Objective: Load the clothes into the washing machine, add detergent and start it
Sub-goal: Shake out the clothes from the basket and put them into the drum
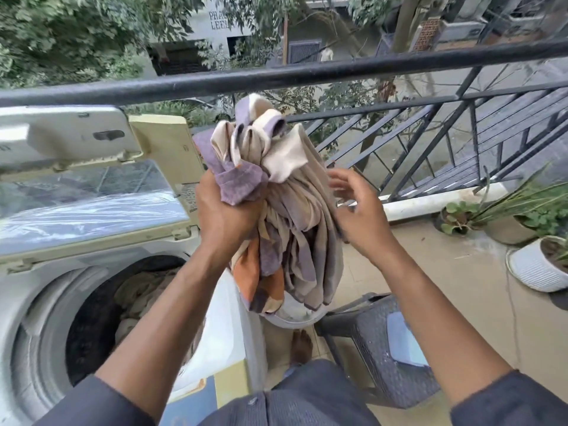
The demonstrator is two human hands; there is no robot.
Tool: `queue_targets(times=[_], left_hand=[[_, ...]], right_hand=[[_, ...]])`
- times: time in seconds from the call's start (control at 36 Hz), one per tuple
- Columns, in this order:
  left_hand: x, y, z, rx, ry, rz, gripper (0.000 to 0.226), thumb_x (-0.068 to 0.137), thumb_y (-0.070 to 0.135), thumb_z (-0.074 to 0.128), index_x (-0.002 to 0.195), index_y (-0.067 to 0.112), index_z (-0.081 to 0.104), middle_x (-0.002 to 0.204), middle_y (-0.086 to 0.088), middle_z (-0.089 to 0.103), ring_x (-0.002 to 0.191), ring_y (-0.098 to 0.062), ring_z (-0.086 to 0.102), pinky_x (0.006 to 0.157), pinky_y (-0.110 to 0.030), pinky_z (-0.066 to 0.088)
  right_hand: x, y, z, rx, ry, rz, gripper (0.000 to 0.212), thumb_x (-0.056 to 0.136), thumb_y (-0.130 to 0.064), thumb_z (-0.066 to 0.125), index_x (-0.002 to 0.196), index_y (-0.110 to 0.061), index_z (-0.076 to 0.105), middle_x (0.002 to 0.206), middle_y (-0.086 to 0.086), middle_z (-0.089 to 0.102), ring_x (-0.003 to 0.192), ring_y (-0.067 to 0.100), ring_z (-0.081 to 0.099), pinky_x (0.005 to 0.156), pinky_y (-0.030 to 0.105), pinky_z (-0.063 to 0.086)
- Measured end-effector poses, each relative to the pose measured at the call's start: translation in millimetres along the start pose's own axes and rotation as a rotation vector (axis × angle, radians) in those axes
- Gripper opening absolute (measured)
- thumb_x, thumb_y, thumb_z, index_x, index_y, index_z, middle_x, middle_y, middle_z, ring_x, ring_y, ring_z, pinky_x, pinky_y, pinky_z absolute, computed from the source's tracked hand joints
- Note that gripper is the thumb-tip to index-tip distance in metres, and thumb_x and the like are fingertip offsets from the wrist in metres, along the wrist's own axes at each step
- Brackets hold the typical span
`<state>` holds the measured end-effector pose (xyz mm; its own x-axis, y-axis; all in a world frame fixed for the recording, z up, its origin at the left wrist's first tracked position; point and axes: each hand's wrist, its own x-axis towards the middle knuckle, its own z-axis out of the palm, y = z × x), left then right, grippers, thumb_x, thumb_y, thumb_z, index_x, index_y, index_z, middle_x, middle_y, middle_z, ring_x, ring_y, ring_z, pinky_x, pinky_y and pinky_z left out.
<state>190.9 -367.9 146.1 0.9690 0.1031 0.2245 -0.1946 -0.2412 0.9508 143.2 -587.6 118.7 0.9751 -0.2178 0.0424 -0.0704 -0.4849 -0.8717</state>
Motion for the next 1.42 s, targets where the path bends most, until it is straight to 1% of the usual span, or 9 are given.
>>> queue_targets(times=[0.14,0.25,0.5,0.64,0.81,0.94,1.17,1.28,1.42], left_hand=[[12,5,-6,-0.059,-0.042,0.073,0.043,0.082,0.014,0.089,0.063,0.043,0.063,0.063,0.025,0.062,0.061,0.010,0.053,0.061,-0.025,0.049],[15,12,-10,-0.104,-0.036,0.098,0.040,0.080,0.013,0.091,0.067,0.036,0.062,0.069,0.022,0.065,0.069,0.002,0.060,0.065,-0.033,0.055],[18,11,-15,-0.040,-0.060,0.100,0.030,0.079,0.026,0.091,0.074,0.034,0.062,0.076,0.014,0.067,0.076,-0.005,0.064,0.072,-0.047,0.059],[19,-3,-17,0.014,-0.027,0.023,0.029,0.073,0.042,0.092,0.078,0.030,0.066,0.085,0.004,0.073,0.082,-0.012,0.068,0.078,-0.056,0.061],[16,-13,-14,0.121,-0.018,-0.005,0.026,0.071,0.052,0.089,0.075,0.040,0.066,0.084,0.005,0.074,0.081,-0.017,0.071,0.078,-0.053,0.061],[6,-17,-8,0.172,-0.055,-0.056,0.030,0.074,0.049,0.089,0.083,0.029,0.068,0.080,0.012,0.071,0.072,-0.001,0.064,0.074,-0.042,0.060],[-7,-4,1,0.149,-0.238,-0.003,0.028,0.082,0.032,0.091,0.080,0.026,0.064,0.078,0.011,0.066,0.069,0.011,0.062,0.062,-0.010,0.047],[-1,2,-6,0.108,-0.508,0.000,0.048,0.062,0.061,0.094,0.095,0.034,0.074,0.092,0.016,0.075,0.092,0.006,0.069,0.081,-0.023,0.058],[-12,2,5,0.302,-0.401,0.000,0.058,0.045,0.076,0.091,0.080,0.035,0.069,0.077,0.020,0.069,0.079,0.015,0.064,0.067,-0.014,0.050]], right_hand=[[-9,80,8,-0.377,-0.375,0.391,0.098,0.062,-0.038,0.073,0.150,-0.028,0.031,0.138,0.007,0.054,0.130,0.032,0.055,0.102,0.047,0.052],[-15,119,32,-0.304,-0.461,0.339,0.145,0.040,-0.063,0.095,0.158,-0.037,0.016,0.152,-0.003,0.043,0.138,0.022,0.048,0.107,0.048,0.051],[-16,88,21,-0.555,-0.241,0.440,0.024,0.094,-0.036,0.053,0.114,-0.035,0.066,0.111,0.003,0.071,0.101,0.036,0.067,0.080,0.042,0.056],[-9,89,-15,-0.432,-0.162,0.459,0.019,0.079,-0.023,0.046,0.083,-0.027,0.064,0.091,0.010,0.072,0.090,0.037,0.068,0.074,0.041,0.057],[10,98,-49,-0.156,-0.027,0.393,0.044,0.060,-0.038,0.046,0.089,-0.015,0.070,0.079,0.016,0.074,0.083,0.039,0.074,0.073,0.060,0.062],[8,17,-55,0.035,0.092,0.206,0.027,0.074,-0.021,0.051,0.080,0.002,0.065,0.072,0.020,0.066,0.071,0.021,0.060,0.068,0.034,0.044],[-3,-64,-44,0.150,-0.054,-0.094,0.019,0.087,-0.019,0.063,0.069,-0.021,0.070,0.072,-0.009,0.065,0.070,0.010,0.059,0.065,0.031,0.044],[-5,-77,-26,0.052,-0.088,-0.123,0.023,0.088,-0.030,0.058,0.069,-0.035,0.070,0.069,-0.017,0.066,0.068,0.003,0.059,0.065,0.030,0.046],[-8,-87,-11,-0.030,-0.186,-0.182,0.017,0.085,-0.026,0.055,0.073,-0.014,0.055,0.063,-0.010,0.056,0.064,0.010,0.050,0.062,0.036,0.042]])
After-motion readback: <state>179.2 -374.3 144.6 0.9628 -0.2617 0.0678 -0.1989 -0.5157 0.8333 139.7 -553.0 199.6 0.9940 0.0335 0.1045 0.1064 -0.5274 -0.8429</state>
